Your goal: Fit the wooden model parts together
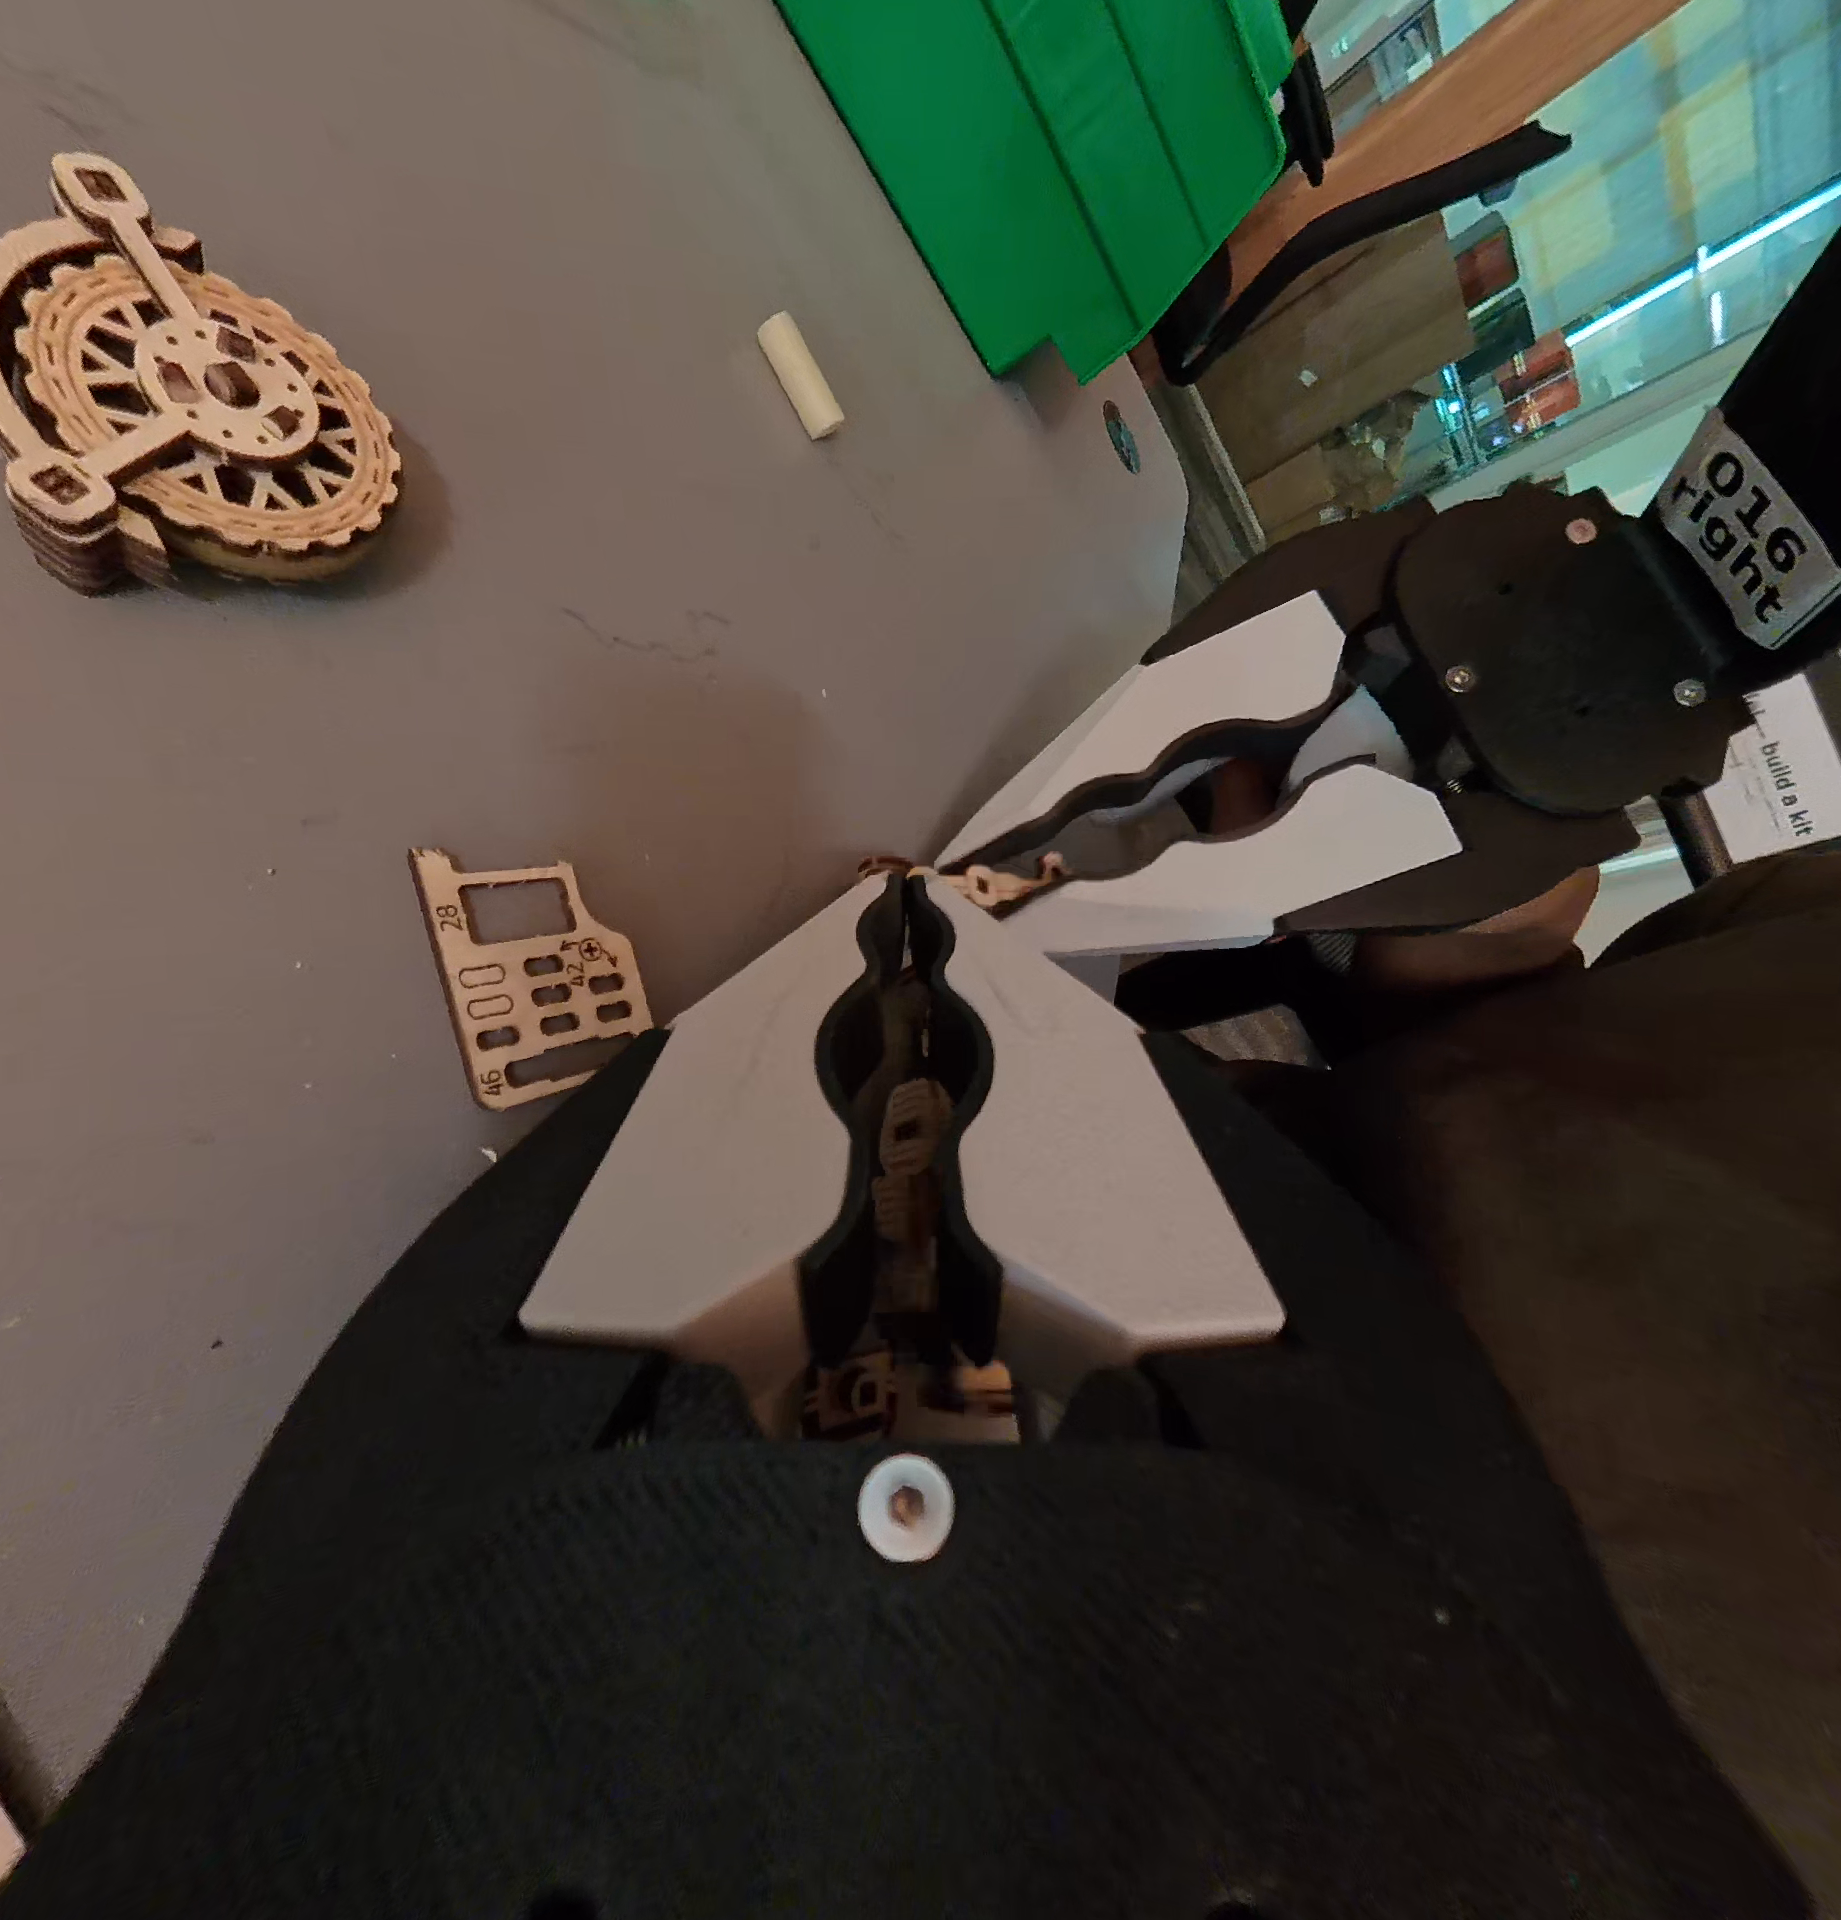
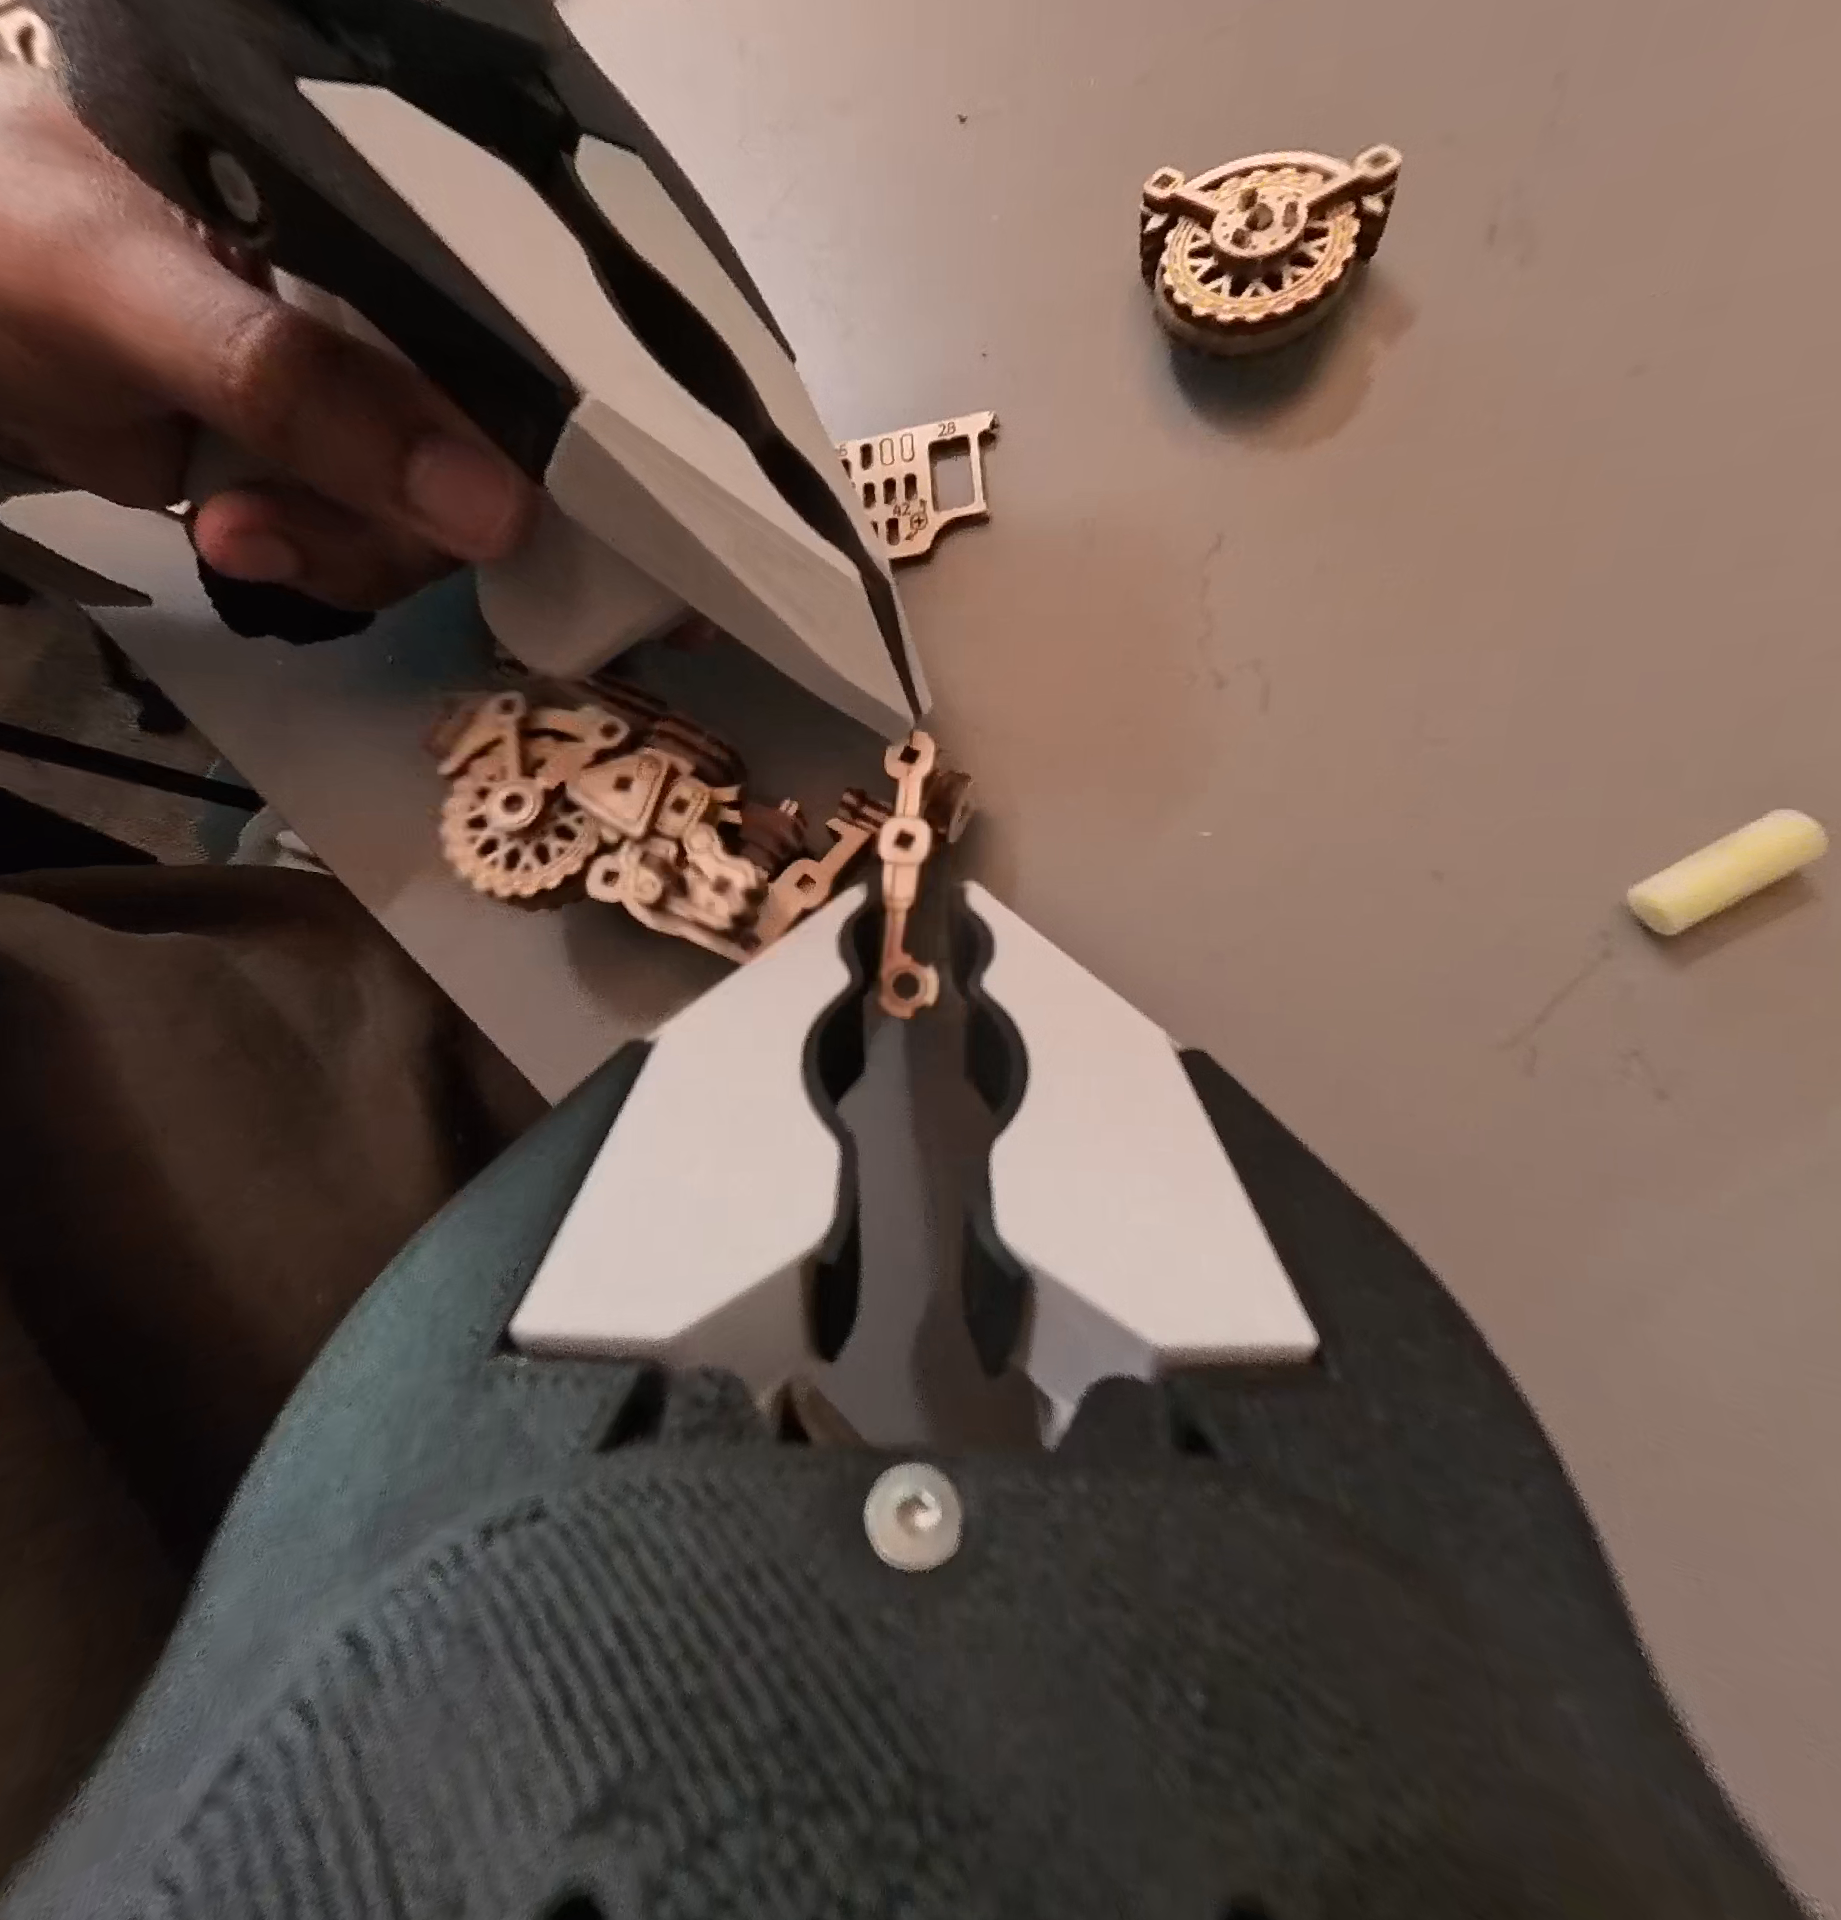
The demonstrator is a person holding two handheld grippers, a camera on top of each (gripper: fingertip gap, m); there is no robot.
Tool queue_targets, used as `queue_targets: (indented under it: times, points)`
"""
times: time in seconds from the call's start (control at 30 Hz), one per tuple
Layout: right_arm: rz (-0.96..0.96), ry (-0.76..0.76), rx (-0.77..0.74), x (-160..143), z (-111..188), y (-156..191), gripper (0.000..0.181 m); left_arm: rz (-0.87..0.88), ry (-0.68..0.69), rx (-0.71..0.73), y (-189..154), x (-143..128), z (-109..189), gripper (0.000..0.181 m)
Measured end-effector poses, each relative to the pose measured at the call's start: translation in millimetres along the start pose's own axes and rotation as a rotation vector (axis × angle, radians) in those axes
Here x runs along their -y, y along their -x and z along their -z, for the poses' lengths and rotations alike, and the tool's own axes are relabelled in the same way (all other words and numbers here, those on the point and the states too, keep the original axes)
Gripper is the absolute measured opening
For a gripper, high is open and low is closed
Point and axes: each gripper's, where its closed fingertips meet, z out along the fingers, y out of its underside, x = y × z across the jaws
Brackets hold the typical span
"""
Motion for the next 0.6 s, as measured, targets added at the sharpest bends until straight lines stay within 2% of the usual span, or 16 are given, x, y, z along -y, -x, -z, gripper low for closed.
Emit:
queue_targets:
  times: [0.13,0.23,0.4,0.6]
  points:
    - [-0.008,-0.058,0.030,8.3,6.1,1.3,0.016,0.001,-0.007,-0.005,-0.5,1.5,0.9,0.000]
    - [0.027,-0.105,-0.002,15.5,12.6,-3.8,0.018,0.015,-0.018,-0.018,-1.8,3.7,2.3,0.000]
    - [0.123,-0.214,-0.085,31.7,29.2,-10.9,0.012,0.014,-0.018,-0.020,-1.5,3.8,2.9,0.000]
    - [0.168,-0.324,-0.021,43.9,35.1,4.5,0.000,0.014,-0.011,-0.021,-0.9,2.1,2.3,0.000]
